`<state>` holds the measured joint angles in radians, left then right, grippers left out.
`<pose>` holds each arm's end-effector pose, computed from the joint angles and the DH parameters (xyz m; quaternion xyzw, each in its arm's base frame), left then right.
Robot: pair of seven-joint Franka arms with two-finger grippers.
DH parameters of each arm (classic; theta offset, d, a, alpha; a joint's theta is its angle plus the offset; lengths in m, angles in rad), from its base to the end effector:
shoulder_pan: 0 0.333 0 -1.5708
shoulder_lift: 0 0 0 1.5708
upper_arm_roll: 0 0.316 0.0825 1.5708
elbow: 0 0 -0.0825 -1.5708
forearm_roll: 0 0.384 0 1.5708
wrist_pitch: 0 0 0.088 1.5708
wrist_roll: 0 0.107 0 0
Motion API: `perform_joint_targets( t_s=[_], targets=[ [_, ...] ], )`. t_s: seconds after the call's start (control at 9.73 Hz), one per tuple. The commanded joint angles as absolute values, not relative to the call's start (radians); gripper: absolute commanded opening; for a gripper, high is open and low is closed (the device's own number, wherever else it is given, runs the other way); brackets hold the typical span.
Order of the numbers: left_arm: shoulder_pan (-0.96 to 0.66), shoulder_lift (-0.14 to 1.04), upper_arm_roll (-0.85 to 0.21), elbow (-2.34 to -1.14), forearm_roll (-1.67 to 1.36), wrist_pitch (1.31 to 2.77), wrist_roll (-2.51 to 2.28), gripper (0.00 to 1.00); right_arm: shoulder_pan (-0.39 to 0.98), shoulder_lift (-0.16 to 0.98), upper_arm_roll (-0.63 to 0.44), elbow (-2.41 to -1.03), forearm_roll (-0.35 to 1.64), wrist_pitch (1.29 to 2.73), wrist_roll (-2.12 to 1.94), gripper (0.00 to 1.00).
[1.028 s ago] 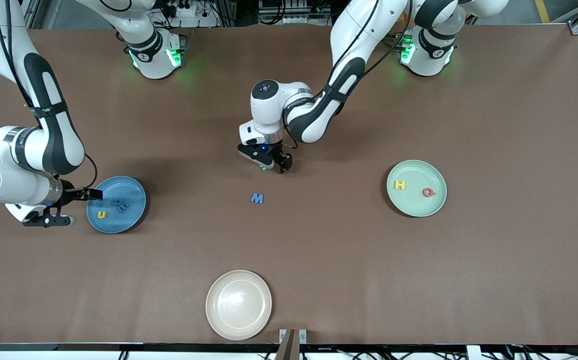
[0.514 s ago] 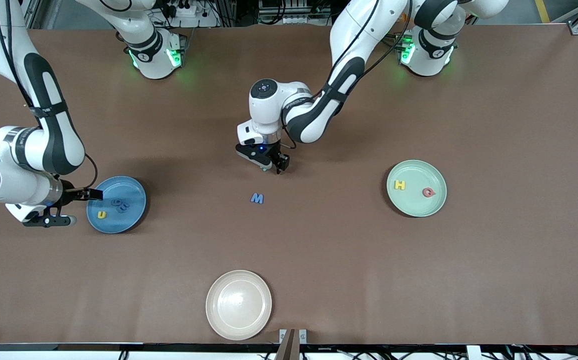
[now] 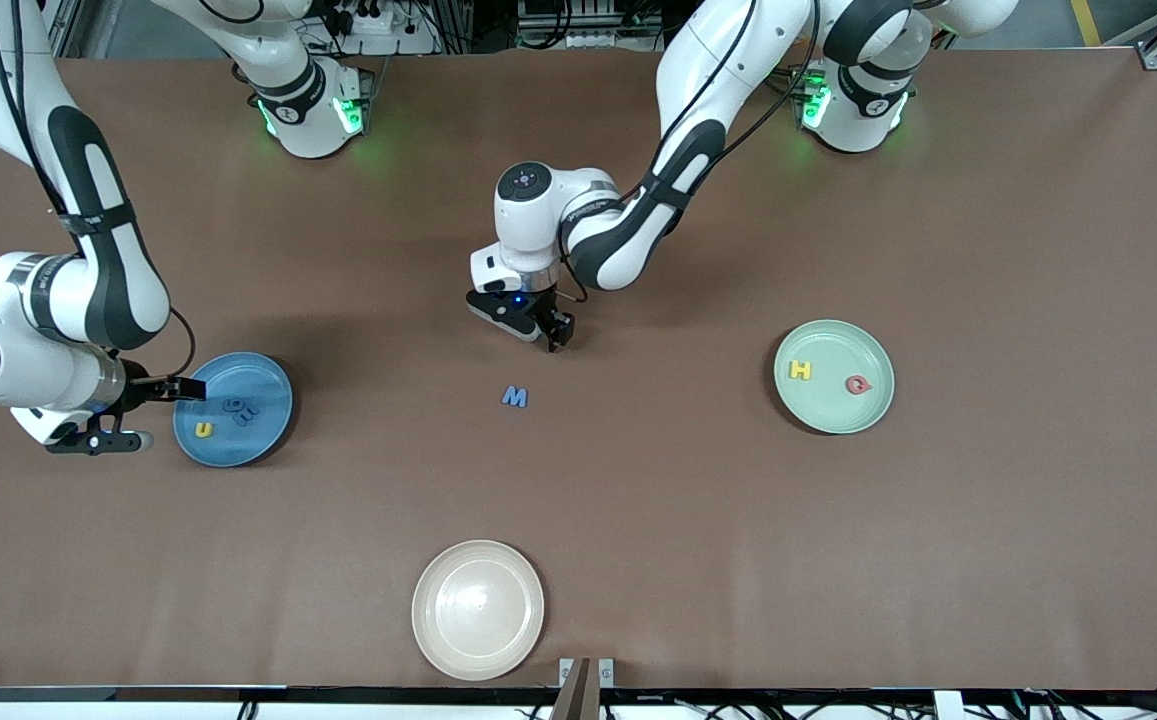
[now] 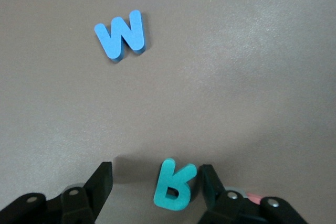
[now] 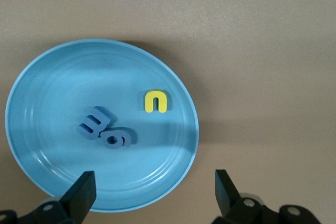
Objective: Sort upper and lower case letters into plates
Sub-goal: 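Lower the left gripper around the teal k and close it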
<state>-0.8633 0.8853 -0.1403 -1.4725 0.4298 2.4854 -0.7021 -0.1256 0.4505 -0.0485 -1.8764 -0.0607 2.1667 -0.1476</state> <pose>0.4055 -0.6047 0.1650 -0.9539 0.2775 -0.1143 0.0056 0.6082 -0.1079 0.2588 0.9962 0.0073 -0.0843 0.0211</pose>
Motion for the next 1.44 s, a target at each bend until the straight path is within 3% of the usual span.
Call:
perform_joint_targets(
  t_s=[0.0,0.62,0.82,1.13,1.34],
  targets=[
    [-0.876,0.911,-0.138,-1.439,0.451,2.476,-0.696,0.77,-0.14,0.453,-0.035,-1.864,-0.071,2.164,-0.158,1.0],
    [-0.887,0.902,-0.14,-1.445,0.442,2.468,-0.73,0.5,-0.138,0.453,-0.035,-1.858,-0.069,2.161,-0.156,1.0],
    [-0.887,0.902,-0.14,-1.445,0.442,2.468,-0.744,0.5,-0.137,0.453,-0.035,-1.856,-0.069,2.161,-0.155,1.0],
    [-0.887,0.902,-0.14,-1.448,0.44,2.467,-0.744,0.39,-0.132,0.453,-0.034,-1.851,-0.064,2.155,-0.146,1.0],
    [-0.887,0.902,-0.141,-1.448,0.44,2.467,-0.744,0.38,-0.118,0.453,-0.029,-1.855,-0.042,2.152,-0.14,1.0]
  ],
)
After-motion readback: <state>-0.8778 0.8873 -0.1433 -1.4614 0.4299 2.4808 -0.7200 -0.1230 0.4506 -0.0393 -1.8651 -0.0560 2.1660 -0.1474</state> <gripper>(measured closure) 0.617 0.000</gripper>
